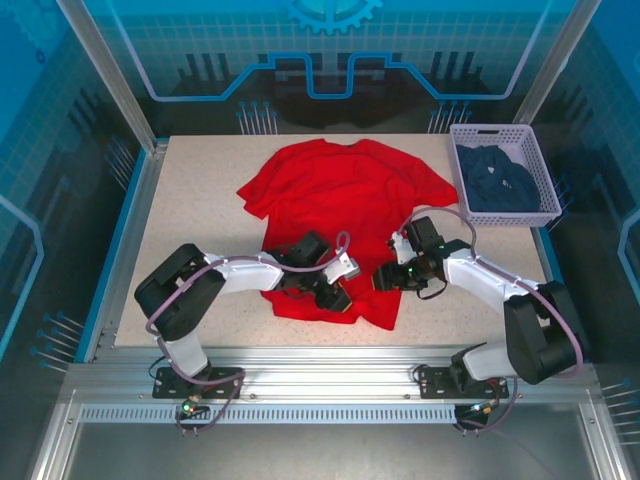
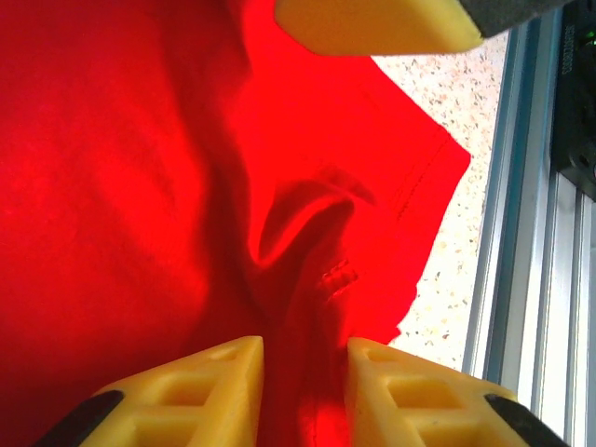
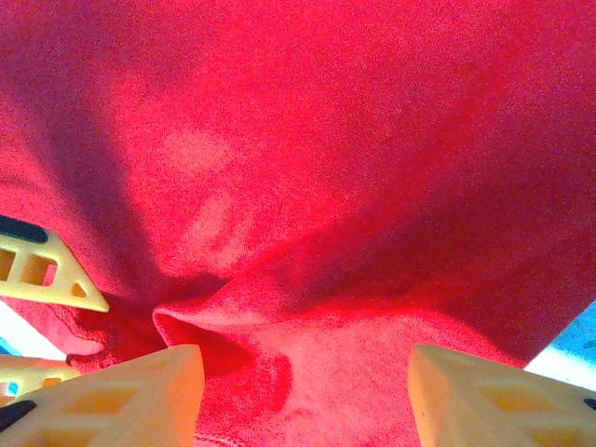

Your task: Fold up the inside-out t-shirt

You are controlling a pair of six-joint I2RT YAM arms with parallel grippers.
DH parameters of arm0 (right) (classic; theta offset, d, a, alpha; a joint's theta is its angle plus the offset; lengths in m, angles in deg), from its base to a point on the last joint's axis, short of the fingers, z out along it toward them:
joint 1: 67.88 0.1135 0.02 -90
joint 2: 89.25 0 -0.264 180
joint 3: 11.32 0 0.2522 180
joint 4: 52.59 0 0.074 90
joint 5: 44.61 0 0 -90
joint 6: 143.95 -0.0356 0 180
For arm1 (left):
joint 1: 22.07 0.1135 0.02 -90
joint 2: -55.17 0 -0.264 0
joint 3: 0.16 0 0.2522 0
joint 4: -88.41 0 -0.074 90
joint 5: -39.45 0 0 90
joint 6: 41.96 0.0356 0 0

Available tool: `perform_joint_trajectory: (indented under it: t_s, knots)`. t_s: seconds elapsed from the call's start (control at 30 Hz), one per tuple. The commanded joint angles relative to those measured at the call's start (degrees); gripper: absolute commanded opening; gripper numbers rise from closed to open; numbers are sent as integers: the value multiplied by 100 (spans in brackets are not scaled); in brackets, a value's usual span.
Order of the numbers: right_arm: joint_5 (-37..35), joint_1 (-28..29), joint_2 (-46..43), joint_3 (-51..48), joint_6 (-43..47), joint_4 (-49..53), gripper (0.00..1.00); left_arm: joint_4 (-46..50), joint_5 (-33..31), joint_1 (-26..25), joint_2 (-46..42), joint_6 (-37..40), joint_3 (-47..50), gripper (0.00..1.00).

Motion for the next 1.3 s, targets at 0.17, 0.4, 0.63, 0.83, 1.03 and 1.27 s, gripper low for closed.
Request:
perform_joint_trajectory:
  t_s: [0.17,0.4,0.63,0.83,1.03,1.27]
  knots:
    - [63,82,111,173,-18,40,60,4,44,-16,10,256,67,22]
    - [210,251,-383,-61,144,-197,60,-624,68,-21,-103,-85,238,0]
    - [220,731,-1401,-906,279,-1359,60,-1408,549,288,-415,-779,507,0]
    - [-369,1251,-1426,-1302,366,-2105,64,-1570,756,488,-547,-1067,539,0]
    - [-605,1477,-831,-1260,421,-2579,57,-1588,766,594,-646,-1155,556,0]
    - [-1097,1452,-913,-1202,326,-2433,0,-1636,617,661,-853,-1127,733,0]
